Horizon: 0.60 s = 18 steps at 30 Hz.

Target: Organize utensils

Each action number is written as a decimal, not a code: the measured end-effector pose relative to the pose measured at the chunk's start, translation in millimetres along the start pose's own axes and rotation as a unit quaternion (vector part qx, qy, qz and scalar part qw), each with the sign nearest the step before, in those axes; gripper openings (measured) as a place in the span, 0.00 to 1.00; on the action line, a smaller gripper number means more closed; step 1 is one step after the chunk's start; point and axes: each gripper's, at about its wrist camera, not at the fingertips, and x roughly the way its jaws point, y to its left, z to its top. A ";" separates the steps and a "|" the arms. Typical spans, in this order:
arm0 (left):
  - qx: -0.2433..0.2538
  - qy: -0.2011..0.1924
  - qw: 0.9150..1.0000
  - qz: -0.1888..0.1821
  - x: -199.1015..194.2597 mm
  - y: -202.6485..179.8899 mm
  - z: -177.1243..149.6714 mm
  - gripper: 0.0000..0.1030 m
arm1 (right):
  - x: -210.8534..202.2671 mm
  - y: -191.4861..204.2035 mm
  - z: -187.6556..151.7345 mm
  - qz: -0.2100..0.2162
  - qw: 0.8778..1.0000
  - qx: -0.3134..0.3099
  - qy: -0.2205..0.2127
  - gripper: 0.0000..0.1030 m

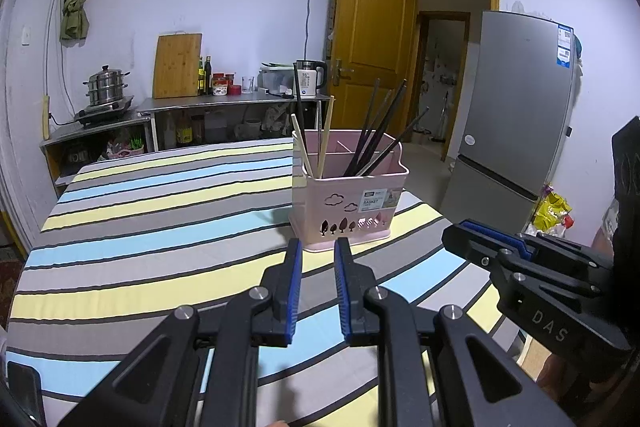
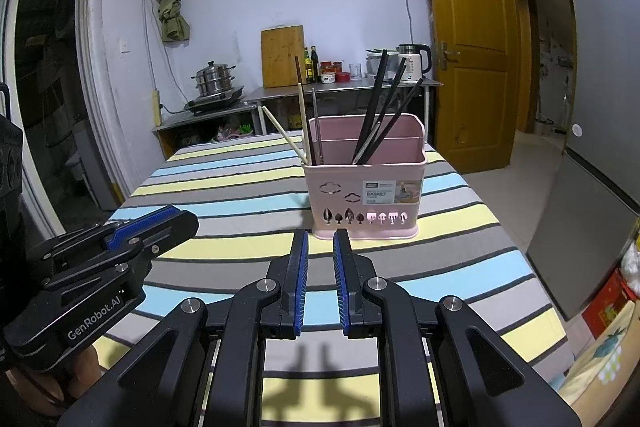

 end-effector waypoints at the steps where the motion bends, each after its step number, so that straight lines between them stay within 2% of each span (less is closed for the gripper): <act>1: 0.000 0.000 1.000 0.001 0.2 -0.6 0.1 0.17 | -0.2 0.1 0.1 0.000 1.000 0.000 0.000 0.13; 18: -0.002 0.000 1.000 0.000 0.0 -1.1 0.1 0.17 | -2.1 3.3 -0.5 0.000 1.000 -0.002 0.002 0.13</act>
